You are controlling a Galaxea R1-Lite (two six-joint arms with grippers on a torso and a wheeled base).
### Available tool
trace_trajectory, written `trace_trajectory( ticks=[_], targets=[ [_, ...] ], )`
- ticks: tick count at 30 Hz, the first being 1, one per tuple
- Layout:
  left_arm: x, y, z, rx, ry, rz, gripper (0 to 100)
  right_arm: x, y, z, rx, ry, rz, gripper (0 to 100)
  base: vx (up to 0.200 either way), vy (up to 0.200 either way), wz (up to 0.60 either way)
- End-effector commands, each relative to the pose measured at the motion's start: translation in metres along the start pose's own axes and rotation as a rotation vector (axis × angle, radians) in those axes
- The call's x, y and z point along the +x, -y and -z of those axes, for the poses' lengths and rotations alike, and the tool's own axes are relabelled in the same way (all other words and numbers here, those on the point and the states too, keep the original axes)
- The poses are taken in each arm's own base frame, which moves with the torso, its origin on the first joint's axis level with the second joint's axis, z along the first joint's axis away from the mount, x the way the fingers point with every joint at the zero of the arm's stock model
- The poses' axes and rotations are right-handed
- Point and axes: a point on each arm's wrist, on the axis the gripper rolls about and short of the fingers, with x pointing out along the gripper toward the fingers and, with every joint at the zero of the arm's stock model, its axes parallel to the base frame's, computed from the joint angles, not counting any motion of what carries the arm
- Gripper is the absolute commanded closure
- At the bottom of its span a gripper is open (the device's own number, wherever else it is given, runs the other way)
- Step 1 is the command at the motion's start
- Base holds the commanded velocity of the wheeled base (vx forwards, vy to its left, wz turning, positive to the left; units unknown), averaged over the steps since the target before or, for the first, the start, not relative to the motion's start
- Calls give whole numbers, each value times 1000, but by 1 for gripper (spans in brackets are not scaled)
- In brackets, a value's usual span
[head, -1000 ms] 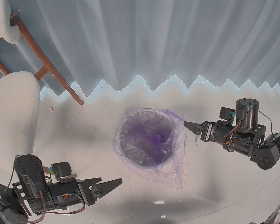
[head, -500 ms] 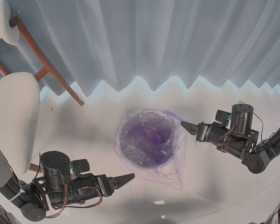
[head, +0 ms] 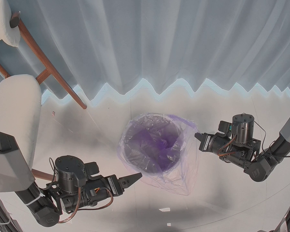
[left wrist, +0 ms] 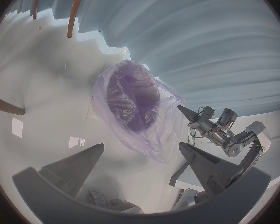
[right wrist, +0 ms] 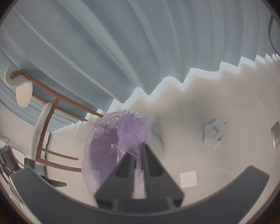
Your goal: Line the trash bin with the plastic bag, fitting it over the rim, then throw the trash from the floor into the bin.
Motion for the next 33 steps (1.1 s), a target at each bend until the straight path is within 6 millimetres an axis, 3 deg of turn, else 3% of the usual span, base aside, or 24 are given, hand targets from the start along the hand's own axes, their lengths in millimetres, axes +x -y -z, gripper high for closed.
trace_trajectory(
  ticks=[1,5,14,33],
  targets=[
    [9,-6,4,-4,-18,-19,0,6,11,2,38,-7,31,100,0,0,0],
    [10,-6,4,-2,-18,-21,0,17,21,3,95,1,55,100,0,0,0],
    [10,-7,4,3,10,-54,0,41,47,26,139,-12,98,100,0,0,0],
    [10,4,16,13,5,-1,0,78,81,99,140,-51,127,100,0,0,0]
  ],
)
